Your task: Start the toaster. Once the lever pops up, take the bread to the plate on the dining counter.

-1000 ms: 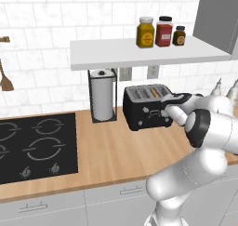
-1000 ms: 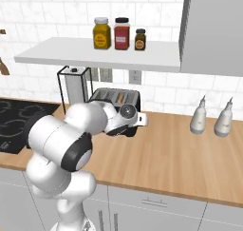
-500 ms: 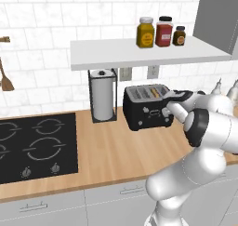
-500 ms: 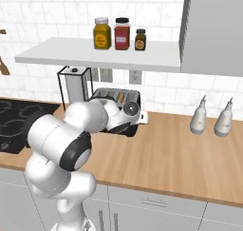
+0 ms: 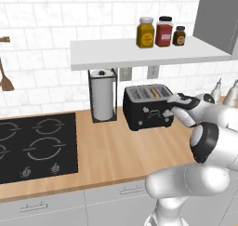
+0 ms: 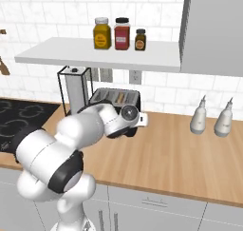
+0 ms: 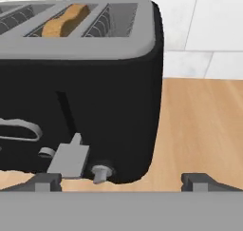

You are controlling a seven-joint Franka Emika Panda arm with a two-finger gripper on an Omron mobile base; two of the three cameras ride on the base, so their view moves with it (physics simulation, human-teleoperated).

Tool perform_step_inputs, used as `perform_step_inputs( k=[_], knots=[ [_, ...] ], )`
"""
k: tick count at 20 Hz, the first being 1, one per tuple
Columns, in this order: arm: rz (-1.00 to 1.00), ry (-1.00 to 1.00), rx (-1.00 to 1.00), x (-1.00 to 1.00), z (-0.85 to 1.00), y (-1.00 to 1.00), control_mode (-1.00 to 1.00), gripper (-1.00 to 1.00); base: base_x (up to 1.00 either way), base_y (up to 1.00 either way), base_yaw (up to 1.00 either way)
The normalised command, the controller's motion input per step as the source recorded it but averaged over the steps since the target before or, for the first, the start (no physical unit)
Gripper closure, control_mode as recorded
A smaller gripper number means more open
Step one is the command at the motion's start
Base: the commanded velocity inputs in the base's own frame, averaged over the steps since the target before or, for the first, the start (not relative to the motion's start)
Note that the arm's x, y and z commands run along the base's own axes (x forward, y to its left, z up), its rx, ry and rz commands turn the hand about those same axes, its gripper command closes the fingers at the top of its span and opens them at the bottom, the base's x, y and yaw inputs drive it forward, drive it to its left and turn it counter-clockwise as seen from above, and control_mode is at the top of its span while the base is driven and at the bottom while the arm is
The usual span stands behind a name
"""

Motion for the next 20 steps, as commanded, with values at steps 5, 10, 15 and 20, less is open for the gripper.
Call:
perform_step_inputs(
  k=[5, 10, 15, 20],
  knots=[
    [-0.01, -0.10, 0.00, 0.00, 0.56, 0.18, -1.00, -1.00, 0.00, 0.00, 0.00],
    [-0.03, -0.12, 0.00, 0.00, 0.53, 0.25, -1.00, -1.00, 0.00, 0.00, 0.00],
    [-0.04, -0.11, -0.01, 0.00, 0.41, 0.39, -1.00, -1.00, 0.00, 0.00, 0.00],
    [-0.02, -0.02, 0.00, 0.12, 0.20, 0.26, -1.00, -1.00, 0.00, 0.00, 0.00]
  ],
)
